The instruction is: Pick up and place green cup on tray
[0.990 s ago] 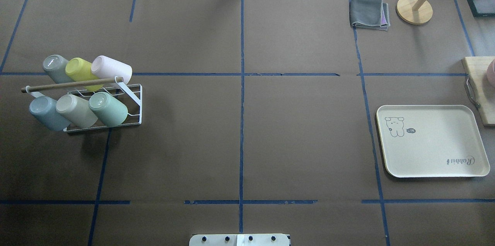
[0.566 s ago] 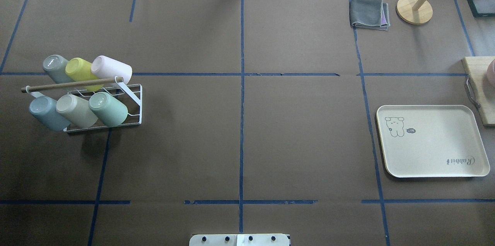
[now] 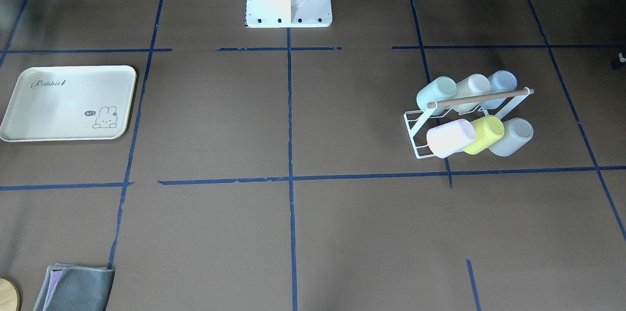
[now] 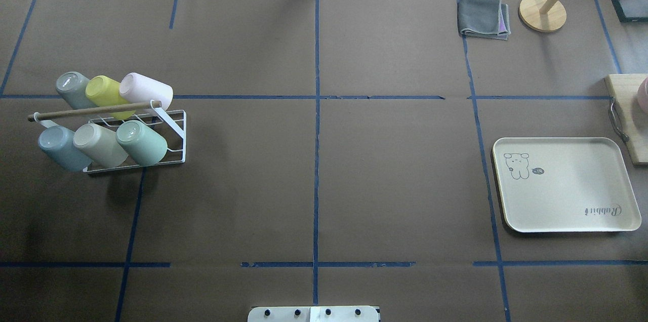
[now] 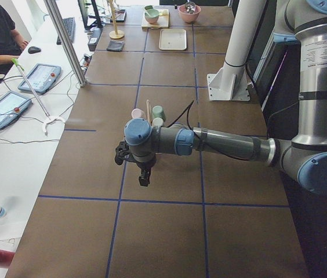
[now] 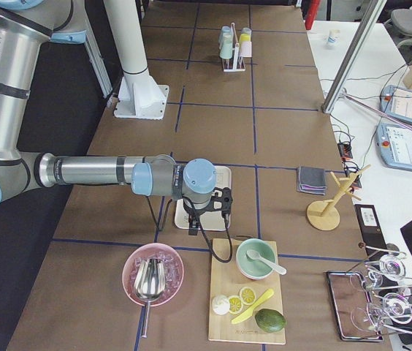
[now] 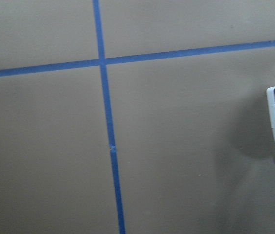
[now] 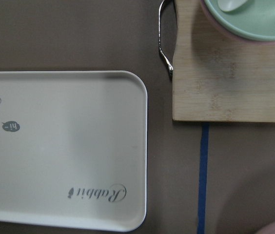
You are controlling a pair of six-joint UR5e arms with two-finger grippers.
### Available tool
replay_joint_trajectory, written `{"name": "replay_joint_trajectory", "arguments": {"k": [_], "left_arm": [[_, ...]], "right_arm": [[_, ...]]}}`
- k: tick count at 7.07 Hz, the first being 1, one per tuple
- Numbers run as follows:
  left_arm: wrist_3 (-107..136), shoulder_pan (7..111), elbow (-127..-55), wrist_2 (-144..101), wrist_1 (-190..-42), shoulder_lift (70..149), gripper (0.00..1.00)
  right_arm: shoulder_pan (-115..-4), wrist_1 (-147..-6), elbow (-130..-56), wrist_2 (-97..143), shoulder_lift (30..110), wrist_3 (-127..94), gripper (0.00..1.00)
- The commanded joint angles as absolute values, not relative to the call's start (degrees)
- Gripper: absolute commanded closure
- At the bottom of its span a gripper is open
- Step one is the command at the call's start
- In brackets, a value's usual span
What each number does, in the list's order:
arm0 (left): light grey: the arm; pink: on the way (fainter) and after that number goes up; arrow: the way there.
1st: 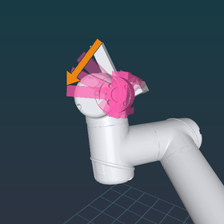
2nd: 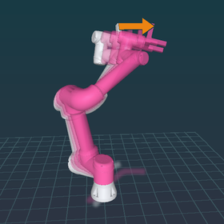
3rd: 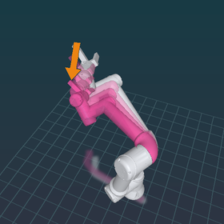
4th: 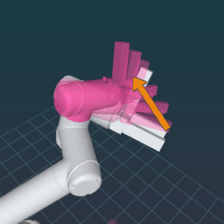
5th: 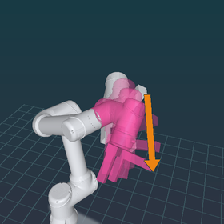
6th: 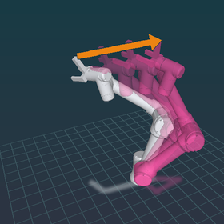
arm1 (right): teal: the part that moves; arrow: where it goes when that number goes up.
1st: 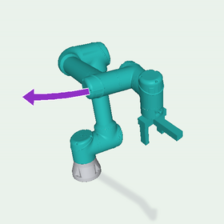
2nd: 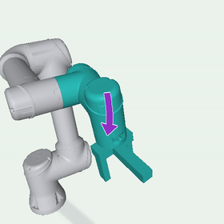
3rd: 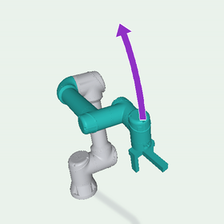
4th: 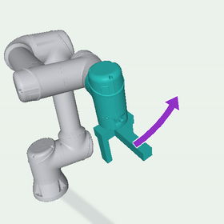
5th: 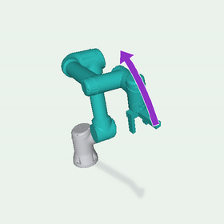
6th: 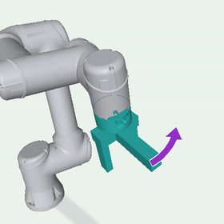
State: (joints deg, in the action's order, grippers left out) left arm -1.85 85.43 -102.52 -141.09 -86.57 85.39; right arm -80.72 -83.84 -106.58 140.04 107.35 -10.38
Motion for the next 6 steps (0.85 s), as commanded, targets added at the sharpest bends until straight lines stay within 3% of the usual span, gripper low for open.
{"name": "replay_joint_trajectory", "arguments": {"k": [1,3,6], "left_arm": [[-1.7,85.4,-102.0,-142.4,-88.1,85.3,0.0],[-1.7,85.4,-102.0,-142.4,-88.2,85.3,0.0],[-1.7,85.4,-102.1,-142.4,-88.2,85.4,0.0]], "right_arm": [[-73.6,-66.3,-100.3,136.4,107.3,-27.0,0.02],[-70.1,-54.5,-92.8,135.6,107.1,-28.6,0.04],[-65.2,-54.2,-92.5,133.7,106.5,-33.4,0.1]]}}
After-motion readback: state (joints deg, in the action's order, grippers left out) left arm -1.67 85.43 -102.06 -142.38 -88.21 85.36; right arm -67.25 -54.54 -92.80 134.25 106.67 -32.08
